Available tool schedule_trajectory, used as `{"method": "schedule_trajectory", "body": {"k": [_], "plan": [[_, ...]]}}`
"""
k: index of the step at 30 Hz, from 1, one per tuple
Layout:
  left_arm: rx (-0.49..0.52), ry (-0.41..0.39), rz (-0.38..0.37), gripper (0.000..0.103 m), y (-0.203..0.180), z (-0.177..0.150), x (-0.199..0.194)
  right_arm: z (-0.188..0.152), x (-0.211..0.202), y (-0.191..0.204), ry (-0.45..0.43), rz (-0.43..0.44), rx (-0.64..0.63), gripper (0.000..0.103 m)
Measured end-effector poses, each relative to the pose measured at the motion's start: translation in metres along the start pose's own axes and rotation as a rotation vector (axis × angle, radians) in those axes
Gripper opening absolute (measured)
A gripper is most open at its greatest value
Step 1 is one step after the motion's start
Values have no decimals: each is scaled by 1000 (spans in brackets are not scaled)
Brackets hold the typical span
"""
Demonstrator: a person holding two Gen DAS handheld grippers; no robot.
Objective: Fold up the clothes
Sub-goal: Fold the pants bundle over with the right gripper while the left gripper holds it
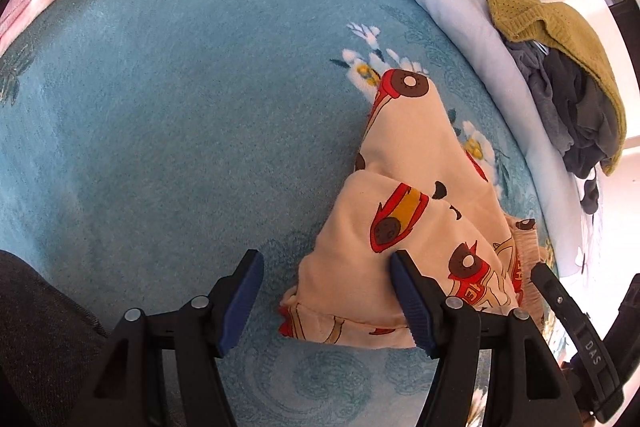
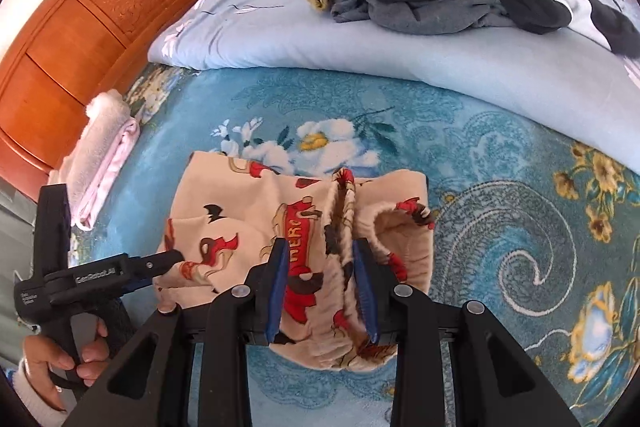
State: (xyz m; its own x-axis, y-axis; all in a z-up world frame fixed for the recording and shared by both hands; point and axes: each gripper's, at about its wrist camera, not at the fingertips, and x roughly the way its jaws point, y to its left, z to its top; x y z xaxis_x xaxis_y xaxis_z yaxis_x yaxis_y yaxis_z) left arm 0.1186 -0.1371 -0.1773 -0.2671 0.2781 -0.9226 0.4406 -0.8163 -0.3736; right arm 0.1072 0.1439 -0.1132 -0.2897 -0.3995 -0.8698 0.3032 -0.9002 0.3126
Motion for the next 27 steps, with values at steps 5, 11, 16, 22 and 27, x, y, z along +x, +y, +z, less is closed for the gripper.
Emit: {"method": "schedule_trajectory", "body": {"k": [5,11,16,22,27], "plan": [[-2,-3,-7,70,5,1,-1,6,18,-8,44,37,58,33],[-9,-7,-16,70,6,2,-2,1,12,-7,12,59,94,8],[0,9,-16,72,5,2,1,0,-28,-21,-100,75,107,8],[10,6,6,72,4,2,2,-9,-9,-25,-41,-39,31,19],[3,8,5,72,7,1,0,-4,-2,-30,-39,-11,75,40]]}}
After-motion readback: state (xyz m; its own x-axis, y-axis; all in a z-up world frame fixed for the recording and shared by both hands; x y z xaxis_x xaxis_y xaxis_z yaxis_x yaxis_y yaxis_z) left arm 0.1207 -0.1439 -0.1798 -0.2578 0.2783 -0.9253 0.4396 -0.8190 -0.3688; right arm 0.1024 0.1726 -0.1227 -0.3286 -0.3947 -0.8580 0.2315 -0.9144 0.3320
